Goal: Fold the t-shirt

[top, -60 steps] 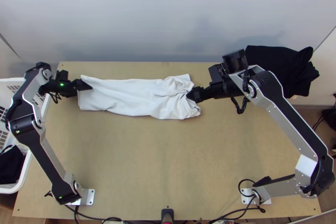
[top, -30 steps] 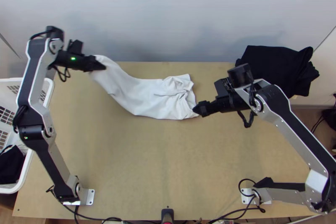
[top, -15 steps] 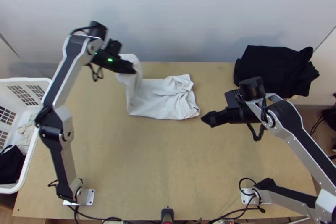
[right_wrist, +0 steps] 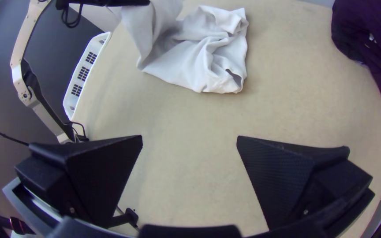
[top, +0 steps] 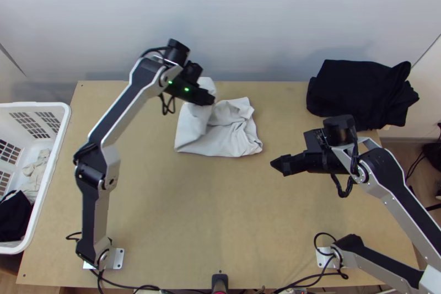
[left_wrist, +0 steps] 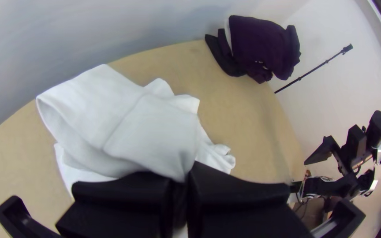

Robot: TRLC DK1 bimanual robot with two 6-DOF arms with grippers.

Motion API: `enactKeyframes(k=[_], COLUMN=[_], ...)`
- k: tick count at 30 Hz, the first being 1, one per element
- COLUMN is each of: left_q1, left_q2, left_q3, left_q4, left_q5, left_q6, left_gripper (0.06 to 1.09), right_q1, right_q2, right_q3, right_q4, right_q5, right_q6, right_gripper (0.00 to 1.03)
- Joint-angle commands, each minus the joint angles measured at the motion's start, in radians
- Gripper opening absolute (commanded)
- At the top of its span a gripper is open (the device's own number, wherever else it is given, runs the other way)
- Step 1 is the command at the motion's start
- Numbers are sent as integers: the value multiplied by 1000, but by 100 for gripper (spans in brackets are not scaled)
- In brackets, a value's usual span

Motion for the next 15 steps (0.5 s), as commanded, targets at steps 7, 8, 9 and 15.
enactKeyframes(k=[7,8,9,15], left_q1=[-135,-142,-151,-179], left_q2=[100,116,132,116], left_q3=[12,12,17,24], left_q4=[124,133,138,202], left_q5=[-22,-34,-59,-99], left_q6=[-36,-39,-43,-131], left_gripper=[12,19,44,104], right_q1=[-2,-2,-2,-2], right_q2=[-20,-20,-20,-25], right_q3=[-39,-38,-39,-58], right_q4=[13,13,13,18], right_q5=[-2,-2,-2,-2], right_q6=[8,8,8,8], right_gripper=[99,99,99,99])
